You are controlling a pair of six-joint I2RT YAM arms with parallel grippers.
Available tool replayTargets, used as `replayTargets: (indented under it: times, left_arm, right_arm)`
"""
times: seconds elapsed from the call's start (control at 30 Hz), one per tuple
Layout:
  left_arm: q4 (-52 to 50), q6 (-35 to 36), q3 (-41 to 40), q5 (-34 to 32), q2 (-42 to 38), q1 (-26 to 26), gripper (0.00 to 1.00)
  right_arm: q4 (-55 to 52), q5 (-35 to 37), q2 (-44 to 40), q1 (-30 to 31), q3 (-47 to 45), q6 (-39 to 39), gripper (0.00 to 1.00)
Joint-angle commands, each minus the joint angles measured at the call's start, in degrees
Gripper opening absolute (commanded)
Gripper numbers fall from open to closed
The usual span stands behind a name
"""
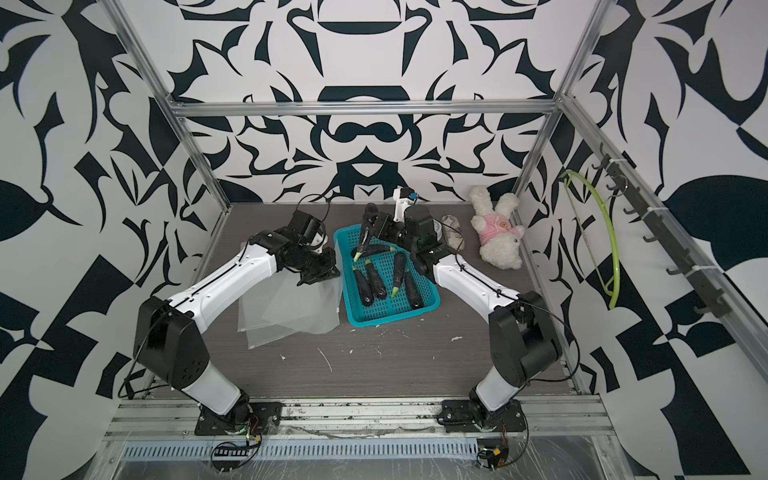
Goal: Place the eggplant in a zip-top bag and seal the zipper
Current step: Pick up the eggplant from the basket, then place the eggplant in the zipper food storage bag.
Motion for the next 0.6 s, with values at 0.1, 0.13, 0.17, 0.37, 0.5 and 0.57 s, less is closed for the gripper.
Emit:
replayTargets:
  times: [0.1,0.13,0.17,0.37,0.5,0.57]
  left_arm:
    - [1.4,0.5,0.1,1.6,0.7,-0.6,0.0]
    - [1.4,0.5,0.1,1.5,0.7,-0.7,0.0]
    - [1.4,0.5,0.2,1.5,0.8,-0.7,0.0]
    - [1.5,0.5,0.0,1.7,0.6,-0.9,0.0]
    - [1.4,0.4,-0.2,1.7,0.6,-0.9,0.0]
    - [1.5,0.4,-0.2,2.0,0.6,-0.9,0.0]
  right_arm:
    - [6.0,-0.7,2.0,3.0,2.9,1.5,0.42]
    - [6.1,-0.4,2.5,3.6,3.3,1.4,0.42]
    - [6.2,0.1,2.8,4.0,3.5,1.1,0.42]
    - [5.5,1.5,4.6,5.6,4.9,-0.1,0.42]
    - [5.5,3.5,4.5,7.2,4.5,-2.6,0.42]
    - [5.7,6.0,3.7,8.5,3.4,-6.2,0.42]
